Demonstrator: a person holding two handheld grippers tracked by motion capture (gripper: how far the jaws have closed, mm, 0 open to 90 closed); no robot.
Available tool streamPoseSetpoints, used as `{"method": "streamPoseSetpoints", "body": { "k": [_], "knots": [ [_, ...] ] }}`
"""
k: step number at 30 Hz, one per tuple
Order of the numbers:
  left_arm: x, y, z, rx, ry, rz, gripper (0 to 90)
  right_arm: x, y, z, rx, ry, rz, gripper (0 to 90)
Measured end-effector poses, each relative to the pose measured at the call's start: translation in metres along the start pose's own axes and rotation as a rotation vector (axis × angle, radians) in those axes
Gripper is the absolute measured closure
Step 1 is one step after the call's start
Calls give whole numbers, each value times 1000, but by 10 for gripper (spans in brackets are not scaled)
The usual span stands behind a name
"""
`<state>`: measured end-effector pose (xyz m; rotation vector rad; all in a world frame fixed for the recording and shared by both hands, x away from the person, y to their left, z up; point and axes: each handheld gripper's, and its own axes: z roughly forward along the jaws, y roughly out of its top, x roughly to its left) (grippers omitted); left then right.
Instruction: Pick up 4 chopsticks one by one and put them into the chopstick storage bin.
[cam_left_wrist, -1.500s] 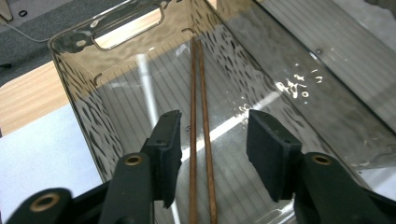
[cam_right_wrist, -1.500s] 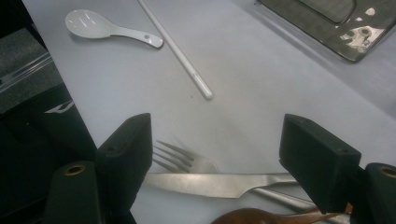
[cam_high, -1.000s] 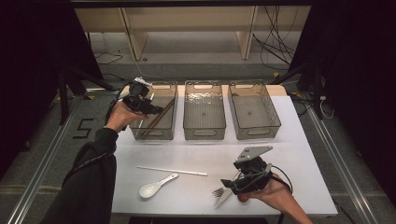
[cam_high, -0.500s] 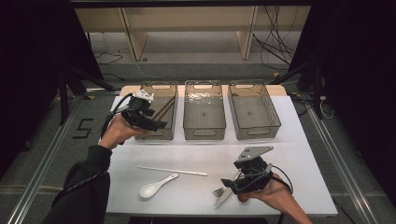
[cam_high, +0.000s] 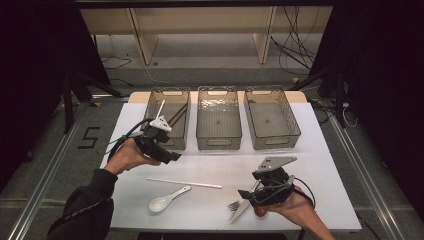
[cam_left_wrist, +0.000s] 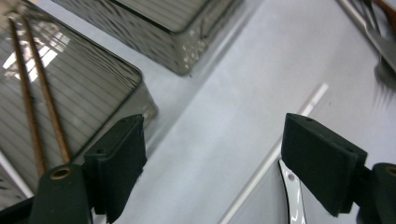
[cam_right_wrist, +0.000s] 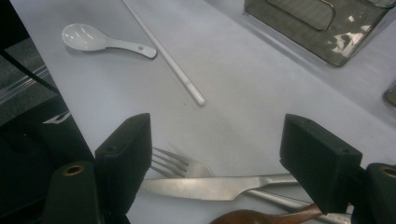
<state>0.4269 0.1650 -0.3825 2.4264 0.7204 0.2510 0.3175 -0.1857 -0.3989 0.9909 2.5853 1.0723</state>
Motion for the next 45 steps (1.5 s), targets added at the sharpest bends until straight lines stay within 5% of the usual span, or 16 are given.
{"method": "streamPoseSetpoints", "body": {
  "k": [16,26,45],
  "knots": [
    [-23,-14,35,187,-43,126,225,0,-1,0,0,2,0,262],
    [-26,-20,50,248,-50,147,231,0,-1,0,4,3,-5,262],
    [-25,-28,66,355,-63,201,435,0,-1,1,8,6,-8,263]
  ]
}}
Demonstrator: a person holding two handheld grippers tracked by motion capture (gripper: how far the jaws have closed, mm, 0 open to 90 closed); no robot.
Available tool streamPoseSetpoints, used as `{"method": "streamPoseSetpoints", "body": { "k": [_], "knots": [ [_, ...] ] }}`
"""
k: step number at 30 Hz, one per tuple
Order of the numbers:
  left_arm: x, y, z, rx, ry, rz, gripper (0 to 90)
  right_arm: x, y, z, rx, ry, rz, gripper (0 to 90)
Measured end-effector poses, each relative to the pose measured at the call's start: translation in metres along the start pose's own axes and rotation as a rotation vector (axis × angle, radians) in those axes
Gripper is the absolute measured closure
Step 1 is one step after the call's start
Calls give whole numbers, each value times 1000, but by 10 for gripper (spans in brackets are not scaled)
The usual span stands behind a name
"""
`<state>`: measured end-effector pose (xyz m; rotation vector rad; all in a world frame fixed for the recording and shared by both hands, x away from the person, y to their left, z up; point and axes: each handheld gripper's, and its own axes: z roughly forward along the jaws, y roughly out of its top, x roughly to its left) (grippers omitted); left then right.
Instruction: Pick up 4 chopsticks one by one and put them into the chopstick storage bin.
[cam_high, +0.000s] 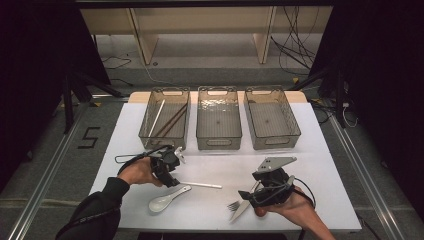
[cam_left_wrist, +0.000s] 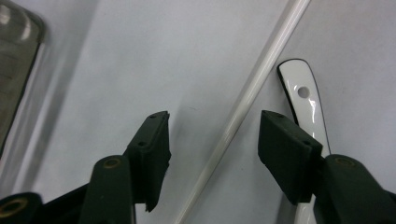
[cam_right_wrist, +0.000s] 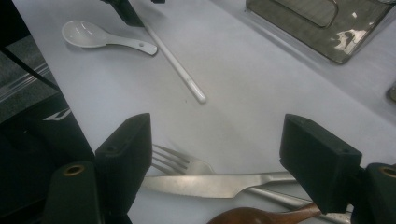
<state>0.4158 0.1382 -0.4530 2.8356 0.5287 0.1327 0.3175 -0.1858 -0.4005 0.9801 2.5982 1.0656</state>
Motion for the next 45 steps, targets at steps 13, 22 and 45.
{"method": "streamPoseSetpoints", "body": {
  "k": [13,22,45],
  "knots": [
    [-4,4,9,48,-37,17,609,0,0,0,4,0,3,264],
    [-3,5,9,60,-52,30,728,0,0,1,6,0,1,264],
    [-4,5,8,67,-78,90,845,0,0,1,9,-3,1,265]
  ]
}}
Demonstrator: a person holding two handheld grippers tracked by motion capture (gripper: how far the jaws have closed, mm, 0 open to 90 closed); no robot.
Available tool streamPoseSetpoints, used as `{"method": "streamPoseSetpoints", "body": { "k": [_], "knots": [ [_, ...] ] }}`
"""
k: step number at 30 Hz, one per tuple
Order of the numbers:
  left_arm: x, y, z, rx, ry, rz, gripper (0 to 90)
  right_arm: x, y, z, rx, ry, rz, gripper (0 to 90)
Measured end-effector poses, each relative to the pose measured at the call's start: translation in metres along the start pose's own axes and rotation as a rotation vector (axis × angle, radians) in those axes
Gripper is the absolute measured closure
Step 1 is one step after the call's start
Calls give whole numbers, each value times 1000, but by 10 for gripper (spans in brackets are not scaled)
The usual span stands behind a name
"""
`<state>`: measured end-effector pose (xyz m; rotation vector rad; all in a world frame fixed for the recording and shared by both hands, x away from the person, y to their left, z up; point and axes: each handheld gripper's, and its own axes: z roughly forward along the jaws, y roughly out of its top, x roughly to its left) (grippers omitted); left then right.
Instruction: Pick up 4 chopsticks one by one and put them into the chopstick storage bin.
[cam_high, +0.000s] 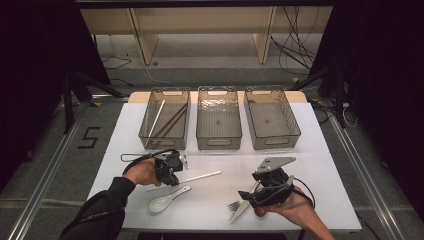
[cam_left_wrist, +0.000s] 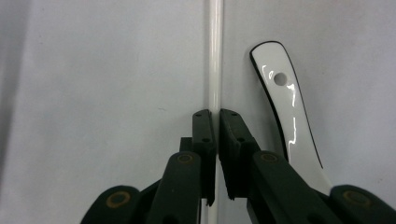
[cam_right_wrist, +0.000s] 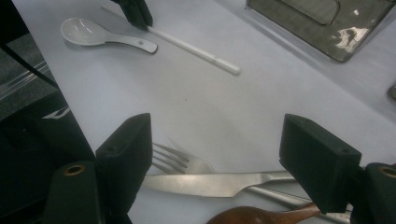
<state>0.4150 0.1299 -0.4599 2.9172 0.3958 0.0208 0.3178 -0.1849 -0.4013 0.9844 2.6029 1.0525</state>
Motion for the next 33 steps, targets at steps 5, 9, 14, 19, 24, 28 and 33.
{"method": "streamPoseSetpoints", "body": {
  "k": [5,9,14,19,24,28,33],
  "knots": [
    [1,-1,0,-15,14,-30,847,0,0,0,-2,0,2,265],
    [2,0,-5,-26,23,-46,848,-1,0,0,-2,0,4,265],
    [4,-2,-14,-56,32,-72,848,-1,0,-1,-1,1,5,265],
    [4,-3,-23,-88,43,-91,849,-1,0,0,-2,1,5,265],
    [4,-2,-30,-121,33,-109,849,-1,0,0,-1,1,6,265],
    [4,-3,-35,-147,33,-126,850,-1,0,0,-1,1,7,265],
    [5,-4,-46,-175,36,-132,850,-2,0,0,-2,2,6,265]
  ]
}}
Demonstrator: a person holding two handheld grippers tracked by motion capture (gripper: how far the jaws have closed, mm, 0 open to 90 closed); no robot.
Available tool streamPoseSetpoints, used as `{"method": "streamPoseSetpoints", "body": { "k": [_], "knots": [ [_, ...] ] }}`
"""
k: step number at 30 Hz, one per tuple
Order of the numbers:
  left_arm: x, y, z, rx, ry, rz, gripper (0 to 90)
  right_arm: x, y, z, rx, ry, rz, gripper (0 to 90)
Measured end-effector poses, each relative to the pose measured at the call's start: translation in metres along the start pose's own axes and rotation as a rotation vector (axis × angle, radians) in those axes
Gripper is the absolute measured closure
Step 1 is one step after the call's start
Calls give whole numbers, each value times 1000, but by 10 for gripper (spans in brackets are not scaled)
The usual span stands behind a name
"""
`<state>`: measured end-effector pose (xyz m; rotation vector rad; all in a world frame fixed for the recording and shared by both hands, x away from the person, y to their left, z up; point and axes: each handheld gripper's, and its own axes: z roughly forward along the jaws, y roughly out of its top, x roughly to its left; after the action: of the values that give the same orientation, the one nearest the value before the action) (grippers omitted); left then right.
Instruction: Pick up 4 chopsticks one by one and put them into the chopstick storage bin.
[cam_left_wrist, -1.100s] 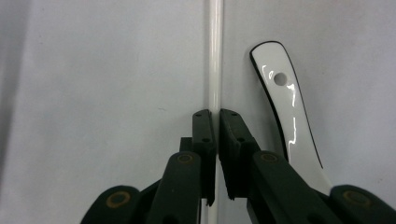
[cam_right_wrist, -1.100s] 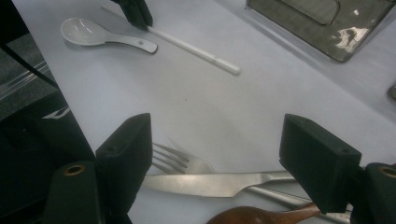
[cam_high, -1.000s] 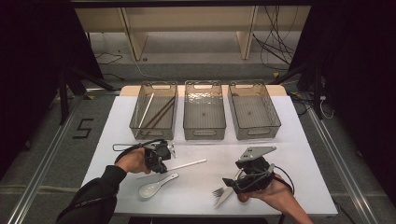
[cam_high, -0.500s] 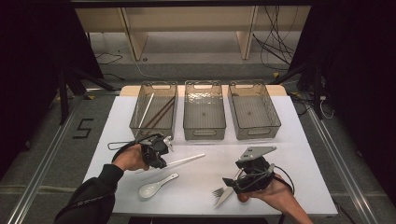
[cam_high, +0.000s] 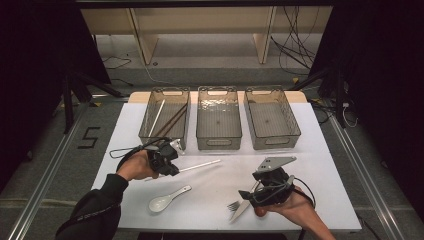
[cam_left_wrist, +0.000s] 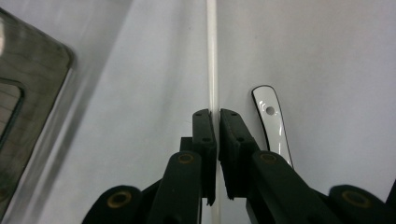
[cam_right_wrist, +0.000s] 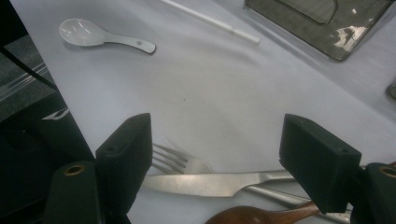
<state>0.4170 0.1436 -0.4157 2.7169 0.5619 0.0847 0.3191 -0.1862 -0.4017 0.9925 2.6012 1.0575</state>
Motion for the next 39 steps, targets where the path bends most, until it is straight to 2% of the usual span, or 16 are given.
{"method": "streamPoseSetpoints", "body": {
  "k": [9,13,16,18,24,26,29,35,39],
  "knots": [
    [2,4,-27,-91,5,-16,849,-1,0,-1,-2,-1,7,265],
    [10,6,-42,-141,32,-34,849,-1,0,-1,-1,-1,13,265],
    [21,5,-50,-180,64,-69,849,-1,0,-1,-2,0,14,265],
    [31,5,-55,-186,92,-92,849,-1,0,-1,-3,0,10,265],
    [59,4,-67,-255,165,-201,849,-2,0,-1,-3,0,13,265],
    [67,4,-69,-273,172,-232,849,-2,0,-1,-3,0,10,265],
    [79,3,-70,-272,197,-261,849,-1,0,-1,-3,0,12,265],
    [102,3,-68,-281,231,-347,849,-2,0,0,-2,2,9,265],
    [114,1,-65,-273,258,-383,849,-2,0,-1,-3,1,9,265]
  ]
}}
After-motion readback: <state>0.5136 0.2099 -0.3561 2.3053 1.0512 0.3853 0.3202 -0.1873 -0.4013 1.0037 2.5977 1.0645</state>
